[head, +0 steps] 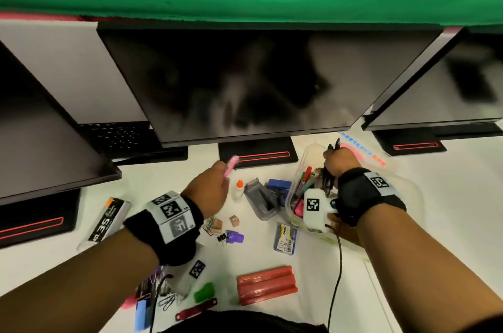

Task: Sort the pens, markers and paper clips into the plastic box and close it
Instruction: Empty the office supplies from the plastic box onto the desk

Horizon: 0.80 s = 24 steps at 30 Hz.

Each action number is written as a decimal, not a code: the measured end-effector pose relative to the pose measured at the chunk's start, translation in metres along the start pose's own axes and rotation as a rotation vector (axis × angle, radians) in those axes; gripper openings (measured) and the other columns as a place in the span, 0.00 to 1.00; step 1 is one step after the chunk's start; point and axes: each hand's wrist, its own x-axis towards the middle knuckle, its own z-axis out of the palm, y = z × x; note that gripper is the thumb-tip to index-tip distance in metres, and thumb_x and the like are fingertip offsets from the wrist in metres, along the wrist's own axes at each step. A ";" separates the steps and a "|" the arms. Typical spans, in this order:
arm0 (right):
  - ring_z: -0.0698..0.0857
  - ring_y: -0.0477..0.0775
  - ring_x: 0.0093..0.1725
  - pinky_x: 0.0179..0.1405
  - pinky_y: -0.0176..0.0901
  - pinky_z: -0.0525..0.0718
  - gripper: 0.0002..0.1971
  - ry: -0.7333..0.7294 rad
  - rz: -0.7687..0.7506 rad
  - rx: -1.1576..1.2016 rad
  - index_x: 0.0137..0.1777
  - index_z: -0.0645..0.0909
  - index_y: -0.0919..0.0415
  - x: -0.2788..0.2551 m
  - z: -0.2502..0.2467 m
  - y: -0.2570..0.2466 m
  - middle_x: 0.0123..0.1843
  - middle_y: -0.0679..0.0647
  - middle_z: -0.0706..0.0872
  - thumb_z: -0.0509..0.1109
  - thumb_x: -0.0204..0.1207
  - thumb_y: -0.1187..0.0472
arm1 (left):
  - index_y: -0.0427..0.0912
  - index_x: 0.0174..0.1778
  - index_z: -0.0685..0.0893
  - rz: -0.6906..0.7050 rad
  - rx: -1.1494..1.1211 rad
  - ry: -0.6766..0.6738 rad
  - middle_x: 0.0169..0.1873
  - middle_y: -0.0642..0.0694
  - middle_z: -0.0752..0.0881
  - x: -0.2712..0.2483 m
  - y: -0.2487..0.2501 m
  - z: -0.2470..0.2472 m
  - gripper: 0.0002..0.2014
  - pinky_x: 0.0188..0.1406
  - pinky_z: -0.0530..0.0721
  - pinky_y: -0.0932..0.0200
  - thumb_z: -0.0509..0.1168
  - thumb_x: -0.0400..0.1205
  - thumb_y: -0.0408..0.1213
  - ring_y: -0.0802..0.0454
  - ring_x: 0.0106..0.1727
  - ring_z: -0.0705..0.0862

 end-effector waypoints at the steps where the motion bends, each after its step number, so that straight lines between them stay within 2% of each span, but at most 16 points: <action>1: 0.78 0.69 0.67 0.55 0.49 0.76 0.19 0.006 0.011 -0.004 0.67 0.74 0.77 -0.001 0.000 0.000 0.68 0.71 0.79 0.56 0.83 0.64 | 0.38 0.61 0.71 0.017 0.003 -0.025 0.38 0.43 0.78 0.000 0.012 0.005 0.10 0.29 0.67 0.57 0.51 0.87 0.36 0.48 0.32 0.74; 4: 0.80 0.69 0.64 0.59 0.51 0.78 0.17 0.004 0.006 -0.036 0.62 0.76 0.80 -0.002 0.003 -0.003 0.64 0.73 0.81 0.61 0.80 0.65 | 0.41 0.63 0.71 0.008 -0.012 -0.115 0.34 0.48 0.76 0.001 0.035 0.022 0.12 0.31 0.72 0.58 0.52 0.86 0.39 0.50 0.33 0.75; 6: 0.80 0.68 0.65 0.62 0.51 0.78 0.18 -0.012 -0.014 -0.083 0.64 0.75 0.77 -0.002 0.008 -0.002 0.65 0.70 0.81 0.63 0.79 0.65 | 0.43 0.64 0.71 -0.009 -0.042 -0.153 0.32 0.50 0.75 0.002 0.046 0.030 0.12 0.34 0.80 0.53 0.53 0.86 0.40 0.49 0.34 0.77; 8: 0.77 0.66 0.68 0.65 0.50 0.76 0.20 -0.064 -0.010 -0.076 0.68 0.72 0.73 -0.003 0.015 0.000 0.69 0.68 0.78 0.64 0.78 0.65 | 0.44 0.64 0.71 -0.013 -0.056 -0.166 0.35 0.48 0.77 0.003 0.055 0.034 0.12 0.40 0.82 0.51 0.53 0.86 0.40 0.47 0.37 0.78; 12: 0.75 0.65 0.71 0.67 0.48 0.74 0.19 -0.130 -0.051 -0.102 0.69 0.72 0.73 -0.006 0.017 0.004 0.71 0.67 0.76 0.62 0.80 0.65 | 0.45 0.66 0.74 -0.003 -0.107 -0.143 0.46 0.45 0.82 0.010 0.072 0.041 0.14 0.42 0.77 0.57 0.57 0.85 0.42 0.47 0.44 0.81; 14: 0.79 0.64 0.66 0.61 0.46 0.77 0.17 -0.157 -0.110 -0.105 0.63 0.77 0.74 -0.006 0.012 0.006 0.64 0.66 0.81 0.62 0.80 0.63 | 0.45 0.65 0.74 0.011 -0.107 -0.136 0.48 0.43 0.84 0.013 0.080 0.045 0.14 0.44 0.79 0.56 0.58 0.85 0.42 0.46 0.46 0.83; 17: 0.81 0.60 0.52 0.49 0.45 0.78 0.15 -0.230 -0.152 -0.051 0.56 0.82 0.73 -0.004 0.003 0.016 0.51 0.62 0.82 0.68 0.77 0.61 | 0.45 0.63 0.76 0.011 -0.121 -0.132 0.49 0.43 0.86 0.018 0.091 0.051 0.13 0.47 0.81 0.54 0.59 0.84 0.43 0.46 0.48 0.84; 18: 0.81 0.58 0.49 0.49 0.47 0.80 0.14 -0.259 -0.174 -0.020 0.54 0.83 0.74 -0.005 -0.001 0.021 0.50 0.64 0.84 0.68 0.76 0.61 | 0.45 0.62 0.76 0.007 -0.125 -0.133 0.49 0.43 0.86 0.019 0.094 0.053 0.13 0.49 0.82 0.53 0.58 0.84 0.44 0.46 0.48 0.84; 20: 0.82 0.59 0.47 0.59 0.54 0.83 0.12 -0.311 -0.223 0.081 0.54 0.84 0.75 -0.010 -0.008 0.031 0.51 0.70 0.86 0.69 0.75 0.66 | 0.45 0.62 0.77 -0.004 -0.146 -0.136 0.48 0.45 0.86 0.021 0.099 0.058 0.12 0.52 0.83 0.52 0.58 0.84 0.43 0.46 0.49 0.84; 22: 0.85 0.61 0.51 0.63 0.54 0.83 0.12 -0.347 -0.254 0.155 0.57 0.83 0.70 -0.018 -0.017 0.041 0.55 0.68 0.87 0.69 0.75 0.69 | 0.45 0.62 0.77 -0.016 -0.178 -0.144 0.50 0.45 0.86 0.022 0.106 0.062 0.13 0.55 0.84 0.49 0.57 0.85 0.42 0.46 0.51 0.85; 24: 0.86 0.59 0.51 0.61 0.51 0.84 0.14 -0.387 -0.284 0.164 0.62 0.81 0.67 -0.023 -0.021 0.051 0.57 0.64 0.87 0.68 0.76 0.69 | 0.43 0.62 0.78 -0.026 -0.215 -0.146 0.49 0.43 0.86 0.025 0.113 0.064 0.12 0.54 0.84 0.50 0.57 0.85 0.40 0.45 0.50 0.85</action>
